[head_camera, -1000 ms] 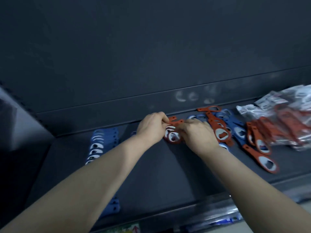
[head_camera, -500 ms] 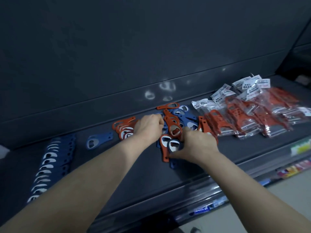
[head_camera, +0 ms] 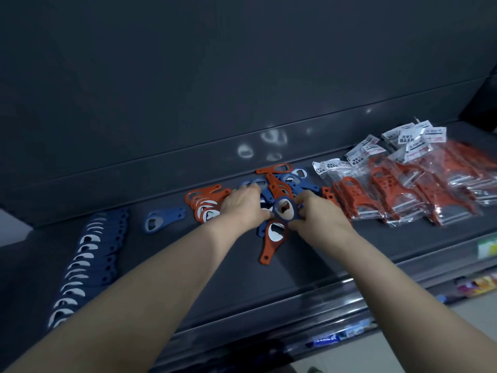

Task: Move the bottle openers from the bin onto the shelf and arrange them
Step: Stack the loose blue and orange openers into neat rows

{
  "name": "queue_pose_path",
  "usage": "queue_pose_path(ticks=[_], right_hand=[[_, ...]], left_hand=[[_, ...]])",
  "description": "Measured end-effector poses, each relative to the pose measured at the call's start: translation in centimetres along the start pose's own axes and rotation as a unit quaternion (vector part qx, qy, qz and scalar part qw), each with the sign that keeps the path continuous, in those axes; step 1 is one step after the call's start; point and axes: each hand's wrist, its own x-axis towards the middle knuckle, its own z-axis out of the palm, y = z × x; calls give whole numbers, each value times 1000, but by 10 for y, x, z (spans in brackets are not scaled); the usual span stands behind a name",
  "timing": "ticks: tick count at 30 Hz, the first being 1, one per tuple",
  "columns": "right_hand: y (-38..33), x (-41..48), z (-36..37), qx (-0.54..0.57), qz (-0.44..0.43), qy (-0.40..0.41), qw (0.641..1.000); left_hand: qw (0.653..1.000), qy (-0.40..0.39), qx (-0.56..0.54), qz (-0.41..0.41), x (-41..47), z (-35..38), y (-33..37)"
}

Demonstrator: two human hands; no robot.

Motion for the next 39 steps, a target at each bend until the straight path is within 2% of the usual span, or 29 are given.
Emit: queue_pose_path(ticks=[3,6,10,15,17,20,22,27,31,35,39], right_hand=[[-4,3,2,7,-7,8,1000],[-13,8,11,15,-28,-5,999],[-48,14,24,10,-82,-38,996],[-106,11,51,-24,-148,-78,986],[-124,10,60,-43,-166,-92,981],[-141,9,71,-66,-187,-120,973],[-148,9,77,-79,-201,-128,968],[-164,14,91,-93,-222,-108,965],[-175,20,103,-113,-246,-69,960],[-191,32,116,-125,-261,-31,957],[-200,35,121,-166,-262,9,951]], left_hand=[[997,-11,-52,-51,4,-7,6],[983,14,-162,-89,-2,-15,-8],[931,26,-330,-156,-29,-29,-61],[884,66,-423,-186,-73,-48,-142],[893,78,-404,-185,-84,-48,-166],[964,61,-219,-136,-87,-40,-190],[986,47,-129,-95,-83,-34,-200],[991,93,-72,-70,-63,-30,-214],[984,116,-120,-58,-54,-26,-225],[969,190,-142,-75,-56,-32,-239],[968,194,-148,-65,-56,-39,-238]])
